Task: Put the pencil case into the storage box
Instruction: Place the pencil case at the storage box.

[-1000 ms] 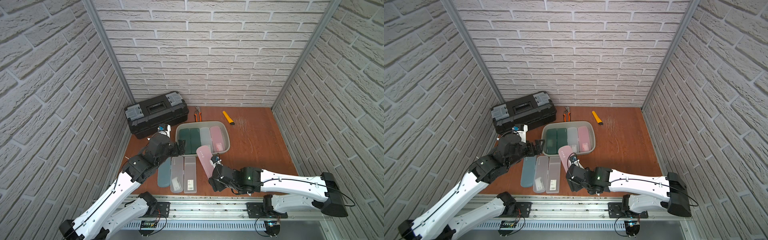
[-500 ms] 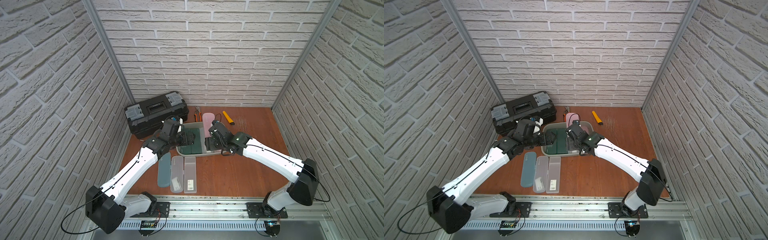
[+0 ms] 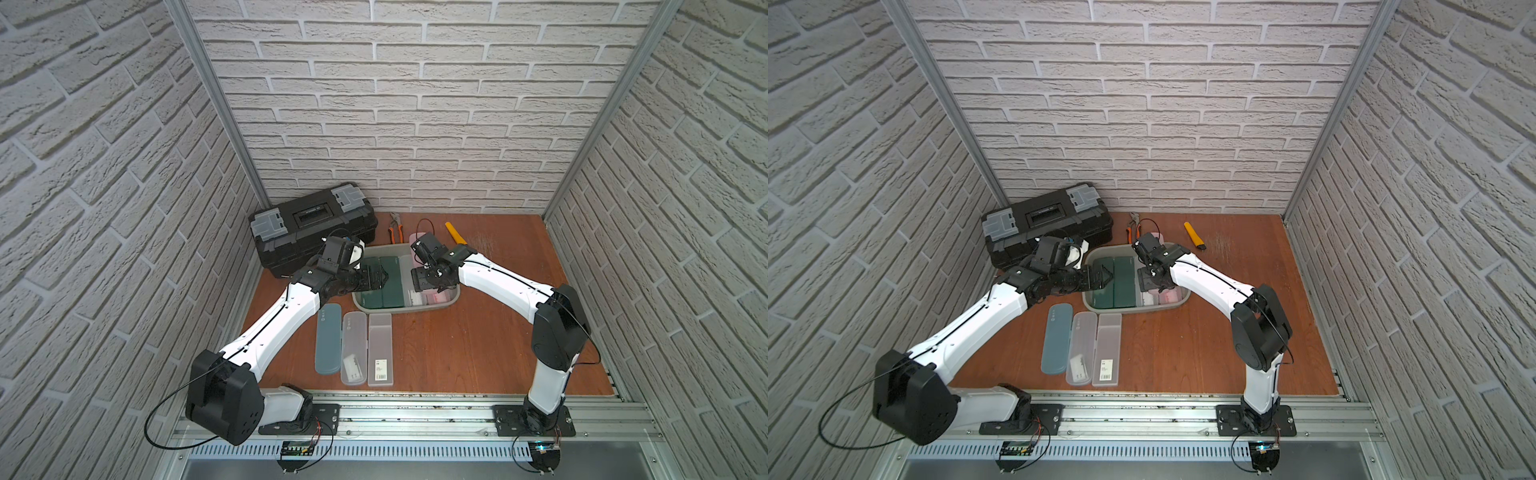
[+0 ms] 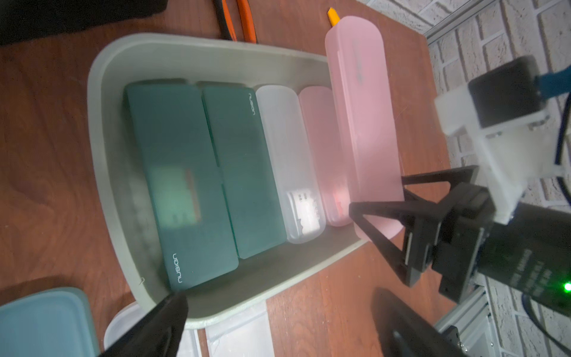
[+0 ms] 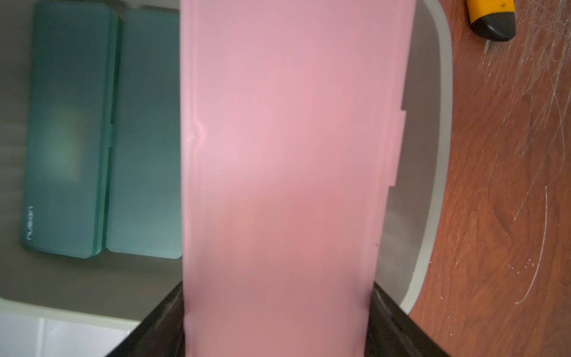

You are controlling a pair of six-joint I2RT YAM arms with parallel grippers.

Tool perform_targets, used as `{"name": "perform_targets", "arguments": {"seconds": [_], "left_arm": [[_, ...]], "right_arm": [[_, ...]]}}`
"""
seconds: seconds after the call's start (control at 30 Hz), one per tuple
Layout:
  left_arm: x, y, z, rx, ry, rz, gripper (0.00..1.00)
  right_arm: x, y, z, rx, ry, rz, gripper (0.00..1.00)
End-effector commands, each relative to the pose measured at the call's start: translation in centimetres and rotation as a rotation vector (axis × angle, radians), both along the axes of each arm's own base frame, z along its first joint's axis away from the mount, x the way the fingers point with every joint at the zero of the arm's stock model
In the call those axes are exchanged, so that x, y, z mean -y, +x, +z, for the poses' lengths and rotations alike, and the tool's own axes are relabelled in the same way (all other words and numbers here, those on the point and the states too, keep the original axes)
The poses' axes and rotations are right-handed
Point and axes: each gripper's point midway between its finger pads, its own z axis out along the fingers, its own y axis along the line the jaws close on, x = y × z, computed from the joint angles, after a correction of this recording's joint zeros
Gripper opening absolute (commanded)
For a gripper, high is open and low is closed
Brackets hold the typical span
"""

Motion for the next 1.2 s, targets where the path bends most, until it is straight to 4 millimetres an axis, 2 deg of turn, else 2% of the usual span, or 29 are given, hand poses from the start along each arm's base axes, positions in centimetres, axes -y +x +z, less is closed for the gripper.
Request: {"name": "perform_targets", "arguments": {"seconds": [0.0, 0.2, 0.5, 0.6, 0.63, 0.73, 0.9, 1.17], "left_arm": [[0.3, 0.4, 0.4, 0.062, -0.022, -0.028, 0.98], [-0.1, -0.7, -0.3, 0.061, -0.03, -0.014, 0.99], [-0.5, -3.4, -2.4, 0.033, -0.051, 0.024, 0.99], [-0.2, -3.8, -2.3, 0.046, -0.056, 0.024, 0.98], [-0.3, -3.9, -2.4, 0.048, -0.047, 0.026, 0.99], [-0.1, -3.9, -2.6, 0.043, -0.033, 0.028, 0.99], [1.0, -3.8, -3.5, 0.024, -0.054, 0.033, 0.99], [1.6, -4.9, -3.7, 0.026, -0.009, 0.022, 0.99]], "right_arm": [[1.0, 0.3, -0.8, 0.0, -0.051, 0.002, 0.48], [1.6, 0.4, -1.5, 0.016, -0.074, -0.014, 0.5], [3.5, 0.6, -3.9, -0.031, -0.141, -0.044, 0.5], [3.6, 0.7, -4.3, -0.031, -0.131, -0.049, 0.52], [3.4, 0.7, -4.3, -0.031, -0.125, -0.046, 0.55], [3.3, 0.7, -4.5, -0.038, -0.119, -0.044, 0.73], [3.0, 0.8, -3.5, -0.016, -0.095, -0.04, 0.85], [3.2, 1.5, 0.1, 0.056, -0.07, -0.028, 0.91]]}}
